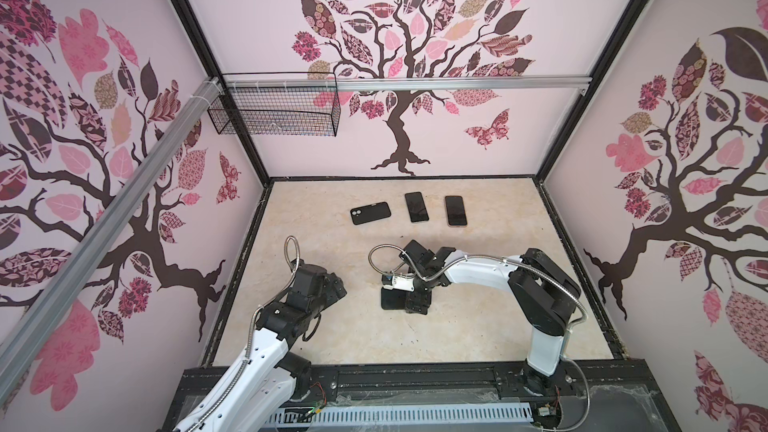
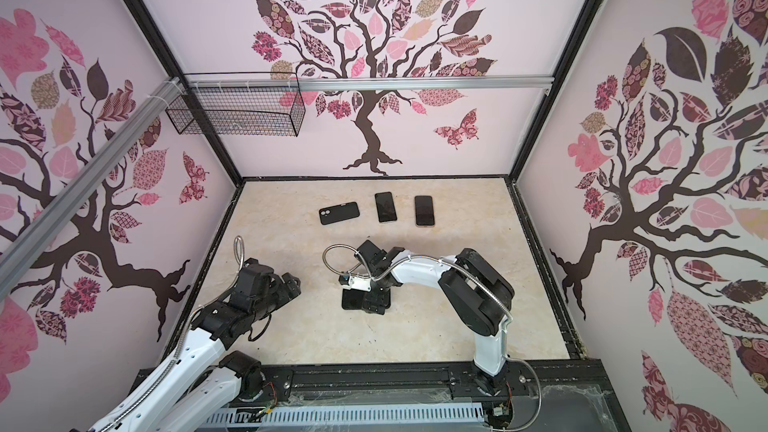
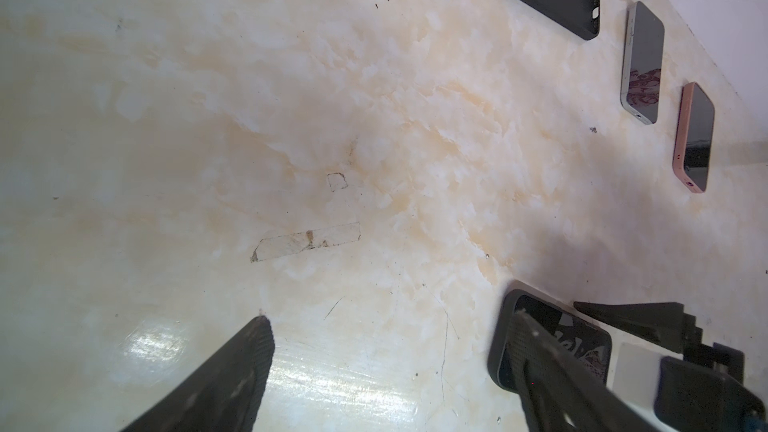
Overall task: Put the phone into the phone case
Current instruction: 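Carry the cased phone with the right gripper toward the row of phones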
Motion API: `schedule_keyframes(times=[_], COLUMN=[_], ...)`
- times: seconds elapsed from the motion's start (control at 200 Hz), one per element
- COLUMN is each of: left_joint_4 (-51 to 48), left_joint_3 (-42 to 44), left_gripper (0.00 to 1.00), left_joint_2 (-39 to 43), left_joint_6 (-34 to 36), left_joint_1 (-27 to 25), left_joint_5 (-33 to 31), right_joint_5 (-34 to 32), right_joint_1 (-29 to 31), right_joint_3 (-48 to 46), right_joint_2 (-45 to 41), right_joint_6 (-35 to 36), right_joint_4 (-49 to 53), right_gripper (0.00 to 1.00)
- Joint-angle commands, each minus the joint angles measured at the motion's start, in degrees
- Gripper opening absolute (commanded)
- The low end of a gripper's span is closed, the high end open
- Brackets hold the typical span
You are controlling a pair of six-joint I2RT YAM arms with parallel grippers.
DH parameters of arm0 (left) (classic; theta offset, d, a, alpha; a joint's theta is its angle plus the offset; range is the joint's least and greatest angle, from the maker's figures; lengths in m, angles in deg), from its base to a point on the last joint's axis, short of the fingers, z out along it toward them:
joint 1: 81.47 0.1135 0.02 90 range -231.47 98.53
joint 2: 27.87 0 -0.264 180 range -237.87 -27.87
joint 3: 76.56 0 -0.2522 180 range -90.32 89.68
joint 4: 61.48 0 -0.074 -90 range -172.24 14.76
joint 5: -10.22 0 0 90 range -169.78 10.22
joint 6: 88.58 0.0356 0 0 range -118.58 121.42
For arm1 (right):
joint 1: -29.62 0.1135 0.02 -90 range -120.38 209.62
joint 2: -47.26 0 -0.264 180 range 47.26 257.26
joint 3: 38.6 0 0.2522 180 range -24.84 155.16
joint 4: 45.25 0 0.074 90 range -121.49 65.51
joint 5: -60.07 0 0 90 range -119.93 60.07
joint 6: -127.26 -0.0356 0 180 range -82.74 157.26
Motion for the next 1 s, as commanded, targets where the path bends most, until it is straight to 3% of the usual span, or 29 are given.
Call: schedule_keyframes(times=[0.0,0.15,0.32,0.57,0.735,0.995], left_joint_4=[-0.13,-1.02,-1.66,-3.88,-4.12,-4.22], left_joint_3=[1.53,1.44,1.09,-0.41,-1.17,-2.58], left_gripper=[0.91,0.91,0.91,0.91,0.91,0.91], left_joint_2=[0.62,1.01,1.99,2.49,3.39,4.4], left_joint_6=[-0.16,0.02,0.48,1.76,1.94,3.12], left_joint_1=[0.27,0.27,0.27,0.27,0.27,0.27], left_joint_5=[-1.24,-2.58,-3.17,-4.83,-4.85,-4.08], right_joint_5=[-2.23,-3.58,-5.34,0.97,4.71,-2.06], right_joint_1=[0.24,0.48,0.41,-0.69,-6.37,-11.78], right_joint_3=[2.28,3.03,4.23,-0.67,0.06,0.86], right_joint_2=[3.42,4.29,4.99,-3.0,-8.43,-15.01], right_joint_6=[0.27,-2.1,-7.39,-21.07,-31.81,-36.33], right_joint_4=[3.33,2.97,2.09,-8.44,-8.77,-8.34], right_gripper=[0.95,0.86,0.68,0.52,0.28,0.25])
